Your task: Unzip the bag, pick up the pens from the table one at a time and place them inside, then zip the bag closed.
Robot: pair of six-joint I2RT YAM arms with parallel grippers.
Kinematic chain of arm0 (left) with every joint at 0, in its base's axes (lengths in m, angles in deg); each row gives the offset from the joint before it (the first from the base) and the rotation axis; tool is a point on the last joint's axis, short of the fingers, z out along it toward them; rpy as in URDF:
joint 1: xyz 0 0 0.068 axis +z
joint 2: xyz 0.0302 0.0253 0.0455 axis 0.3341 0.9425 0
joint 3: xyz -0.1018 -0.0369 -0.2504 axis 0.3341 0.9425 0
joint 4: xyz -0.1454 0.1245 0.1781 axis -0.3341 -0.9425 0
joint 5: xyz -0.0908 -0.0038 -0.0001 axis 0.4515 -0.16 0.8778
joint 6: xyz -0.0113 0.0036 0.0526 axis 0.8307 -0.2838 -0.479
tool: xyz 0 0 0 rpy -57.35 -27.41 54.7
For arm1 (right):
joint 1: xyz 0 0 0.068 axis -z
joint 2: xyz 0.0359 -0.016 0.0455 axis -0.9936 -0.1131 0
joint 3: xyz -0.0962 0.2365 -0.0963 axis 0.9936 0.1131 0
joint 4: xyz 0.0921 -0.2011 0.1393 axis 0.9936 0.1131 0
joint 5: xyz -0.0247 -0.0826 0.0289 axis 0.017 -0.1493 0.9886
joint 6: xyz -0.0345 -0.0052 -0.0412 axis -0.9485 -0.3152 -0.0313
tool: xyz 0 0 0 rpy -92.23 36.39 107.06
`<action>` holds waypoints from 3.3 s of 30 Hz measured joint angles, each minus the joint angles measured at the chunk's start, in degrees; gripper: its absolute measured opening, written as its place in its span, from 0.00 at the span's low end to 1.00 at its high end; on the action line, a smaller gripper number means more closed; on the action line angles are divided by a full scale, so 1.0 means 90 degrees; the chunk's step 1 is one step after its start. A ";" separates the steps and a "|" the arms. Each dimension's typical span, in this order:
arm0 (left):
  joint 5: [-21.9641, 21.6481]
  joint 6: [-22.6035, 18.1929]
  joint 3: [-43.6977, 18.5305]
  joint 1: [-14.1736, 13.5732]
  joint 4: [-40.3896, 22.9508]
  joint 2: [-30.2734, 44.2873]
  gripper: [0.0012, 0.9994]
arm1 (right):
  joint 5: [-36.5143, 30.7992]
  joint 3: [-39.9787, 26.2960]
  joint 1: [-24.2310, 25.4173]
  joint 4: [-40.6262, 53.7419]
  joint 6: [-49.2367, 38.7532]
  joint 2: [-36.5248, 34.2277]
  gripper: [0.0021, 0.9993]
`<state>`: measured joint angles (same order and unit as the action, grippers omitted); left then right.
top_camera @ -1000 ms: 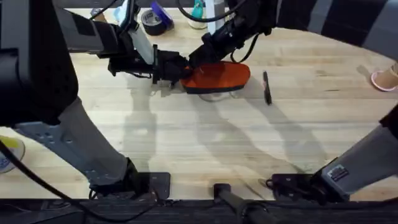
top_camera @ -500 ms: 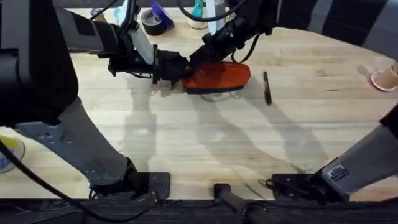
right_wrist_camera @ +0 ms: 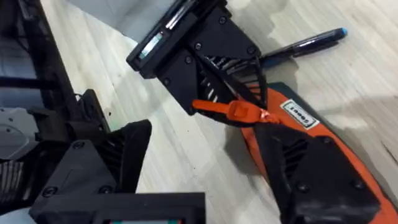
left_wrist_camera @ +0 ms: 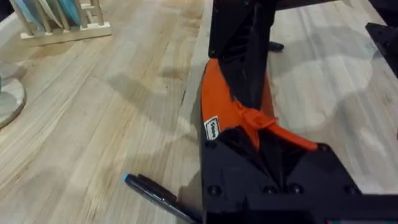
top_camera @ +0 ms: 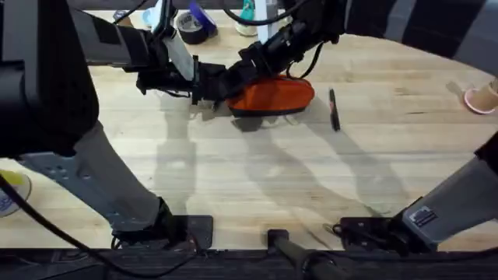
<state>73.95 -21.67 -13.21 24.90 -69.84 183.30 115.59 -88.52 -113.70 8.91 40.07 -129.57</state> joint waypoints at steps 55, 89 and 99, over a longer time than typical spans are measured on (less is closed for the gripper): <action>-0.1957 0.1827 -0.0546 0.0002 -0.0508 -0.2704 0.99 | -0.0559 -0.1916 0.0978 0.2876 -0.0171 0.0826 1.00; -0.3419 0.3840 -0.0554 0.0002 -0.2465 -0.5003 0.99 | -0.2439 -0.2686 0.1375 0.5484 -0.2374 0.0942 0.89; -0.3432 0.3840 -0.0554 0.0002 -0.2465 -0.5003 0.99 | -0.2659 -0.2686 0.1375 0.5486 -0.2529 0.0944 0.03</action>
<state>43.07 12.88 -18.19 24.93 -92.02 138.27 91.66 -112.69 -101.33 58.29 17.30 -121.07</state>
